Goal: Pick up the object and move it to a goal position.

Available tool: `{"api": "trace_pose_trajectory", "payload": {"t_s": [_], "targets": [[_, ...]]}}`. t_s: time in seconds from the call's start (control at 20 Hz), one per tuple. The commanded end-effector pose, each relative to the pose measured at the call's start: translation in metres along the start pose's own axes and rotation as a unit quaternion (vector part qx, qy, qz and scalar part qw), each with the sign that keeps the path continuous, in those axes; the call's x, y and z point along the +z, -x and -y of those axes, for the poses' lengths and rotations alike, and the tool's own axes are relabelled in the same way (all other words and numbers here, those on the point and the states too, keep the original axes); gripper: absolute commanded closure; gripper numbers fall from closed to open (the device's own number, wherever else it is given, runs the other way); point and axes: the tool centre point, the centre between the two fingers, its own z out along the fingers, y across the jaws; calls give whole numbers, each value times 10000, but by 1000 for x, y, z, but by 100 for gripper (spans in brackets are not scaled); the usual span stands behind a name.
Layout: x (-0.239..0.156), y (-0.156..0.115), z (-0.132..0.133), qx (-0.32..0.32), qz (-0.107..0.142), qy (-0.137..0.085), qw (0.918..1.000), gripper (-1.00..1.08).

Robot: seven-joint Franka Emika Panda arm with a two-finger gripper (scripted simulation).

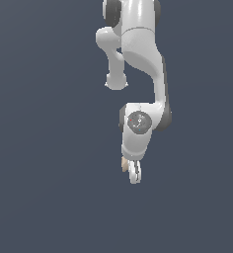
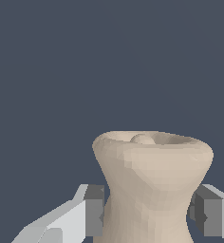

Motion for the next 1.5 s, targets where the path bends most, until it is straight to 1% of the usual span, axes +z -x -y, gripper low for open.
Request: {"api": "trace_pose_trajectory", "payload": {"t_s": [0.0, 0.55, 0.85, 1.15, 1.45], "targets": [[0, 0, 1, -1, 1, -5, 10000, 108], [-1, 1, 0, -1, 1, -5, 10000, 108], [-7, 10, -7, -1, 1, -5, 10000, 108], [-21, 31, -25, -2, 4, -4, 10000, 108], [-47, 68, -57, -3, 7, -4, 10000, 108]]}}
